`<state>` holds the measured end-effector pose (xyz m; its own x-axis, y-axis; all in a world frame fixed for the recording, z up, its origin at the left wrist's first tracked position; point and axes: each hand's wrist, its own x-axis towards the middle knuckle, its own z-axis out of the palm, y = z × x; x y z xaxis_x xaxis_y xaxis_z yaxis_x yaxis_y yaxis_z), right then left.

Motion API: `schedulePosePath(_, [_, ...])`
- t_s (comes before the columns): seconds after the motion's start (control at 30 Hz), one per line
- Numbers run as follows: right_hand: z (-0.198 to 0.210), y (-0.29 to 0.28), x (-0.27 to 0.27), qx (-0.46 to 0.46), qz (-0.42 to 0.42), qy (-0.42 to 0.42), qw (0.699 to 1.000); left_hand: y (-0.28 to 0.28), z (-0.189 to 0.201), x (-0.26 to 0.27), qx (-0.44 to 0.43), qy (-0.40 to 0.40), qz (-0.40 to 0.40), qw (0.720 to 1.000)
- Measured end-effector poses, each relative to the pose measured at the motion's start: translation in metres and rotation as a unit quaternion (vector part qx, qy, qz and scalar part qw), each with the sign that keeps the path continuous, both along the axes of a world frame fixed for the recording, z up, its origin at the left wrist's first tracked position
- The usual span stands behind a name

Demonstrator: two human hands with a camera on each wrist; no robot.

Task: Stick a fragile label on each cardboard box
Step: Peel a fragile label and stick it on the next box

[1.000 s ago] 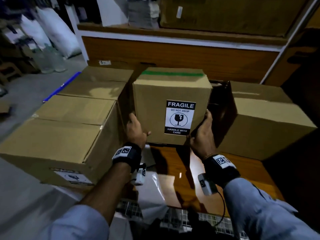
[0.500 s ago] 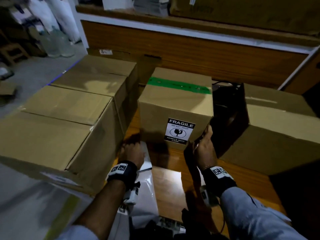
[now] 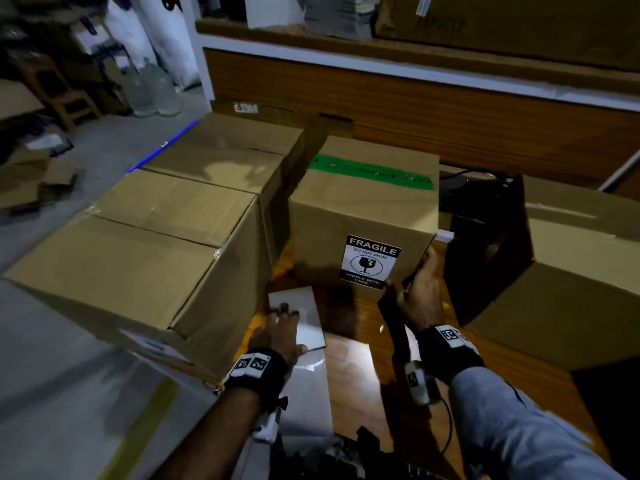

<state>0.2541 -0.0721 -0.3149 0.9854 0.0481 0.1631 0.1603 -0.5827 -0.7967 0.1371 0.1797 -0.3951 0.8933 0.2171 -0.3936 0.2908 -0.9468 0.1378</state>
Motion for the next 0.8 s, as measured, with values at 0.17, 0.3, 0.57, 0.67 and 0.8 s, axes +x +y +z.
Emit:
schedulePosePath(0.17, [0.0,0.023,-0.001,-0.012,0.038,-0.01,0.999,0.0,0.006,-0.014,-0.02,-0.014,-0.001,1.0])
schedulePosePath(0.3, [0.002,0.039,0.0,-0.019,0.055,-0.009,0.998,0.002,0.001,-0.014,-0.029,-0.01,-0.003,1.0])
schedulePosePath(0.57, [0.004,0.042,0.004,-0.037,0.059,0.007,0.998,0.002,0.017,-0.012,-0.036,-0.025,-0.01,0.999])
schedulePosePath(0.67, [0.009,0.039,0.006,-0.038,0.059,0.032,0.997,0.002,0.019,-0.009,-0.04,-0.034,-0.007,0.999])
schedulePosePath(0.8, [0.018,0.035,0.006,-0.037,0.048,0.076,0.995,0.005,0.014,-0.002,-0.044,-0.046,0.002,0.998])
